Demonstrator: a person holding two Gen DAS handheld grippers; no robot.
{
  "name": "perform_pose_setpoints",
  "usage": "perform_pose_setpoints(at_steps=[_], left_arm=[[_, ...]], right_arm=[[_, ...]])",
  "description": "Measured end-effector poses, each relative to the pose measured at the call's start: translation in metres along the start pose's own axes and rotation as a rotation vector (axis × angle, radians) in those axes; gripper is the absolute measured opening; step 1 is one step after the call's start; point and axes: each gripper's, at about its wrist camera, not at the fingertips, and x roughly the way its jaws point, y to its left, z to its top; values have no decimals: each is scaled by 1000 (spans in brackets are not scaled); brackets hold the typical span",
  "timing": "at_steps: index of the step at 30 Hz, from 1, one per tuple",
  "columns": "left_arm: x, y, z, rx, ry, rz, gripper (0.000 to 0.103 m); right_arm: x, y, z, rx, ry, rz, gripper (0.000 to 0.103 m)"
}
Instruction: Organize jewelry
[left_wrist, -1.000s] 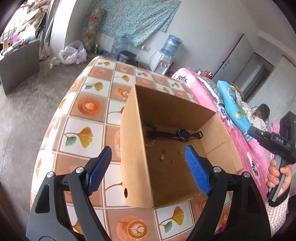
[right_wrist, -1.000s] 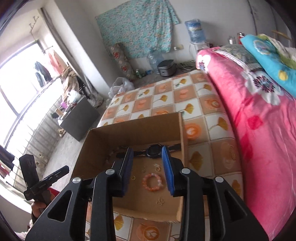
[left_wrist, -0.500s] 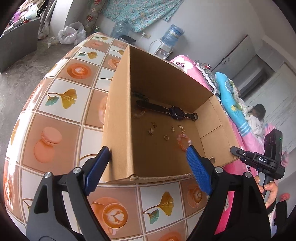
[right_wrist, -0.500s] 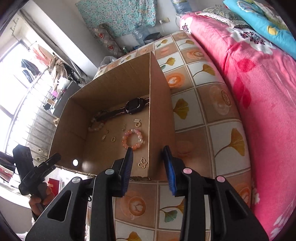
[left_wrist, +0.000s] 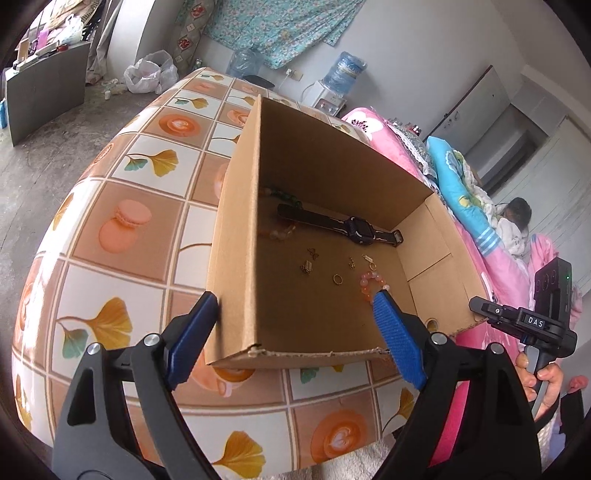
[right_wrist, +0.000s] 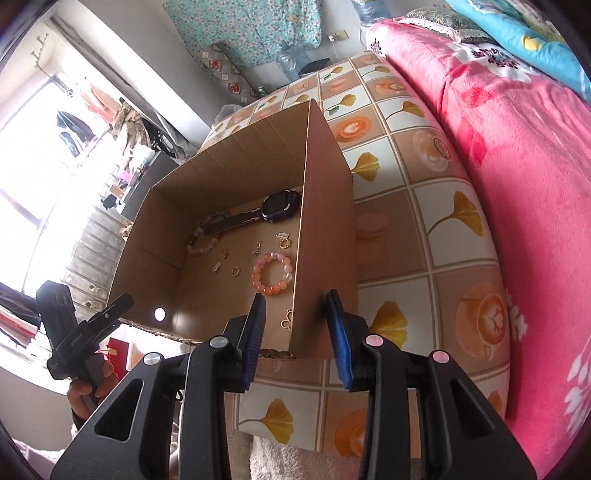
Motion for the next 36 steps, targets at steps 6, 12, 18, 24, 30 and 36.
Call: perform_pose_setpoints(at_steps=[6, 12, 18, 24, 30, 36], left_arm=[[-13, -8, -23, 36, -3, 23, 82], [-17, -10, -29, 19, 0, 31, 82], [-24, -10, -35, 27, -13, 26, 82], [-73, -18, -51, 88, -154, 95, 84], [-107, -34, -74, 135, -165, 135, 91], [-97, -66, -93, 214, -146, 205, 95]], right_arm=[[-11, 1, -22, -9, -10, -11, 34], [-17, 5, -36, -7, -35, -33, 35], [-24, 1, -43, -2, -61, -24, 35], [-77, 20, -63, -92, -213, -70, 48], [-98, 52, -105, -258, -228, -71, 82], [-48, 75, -128, -284, -90, -120, 86]])
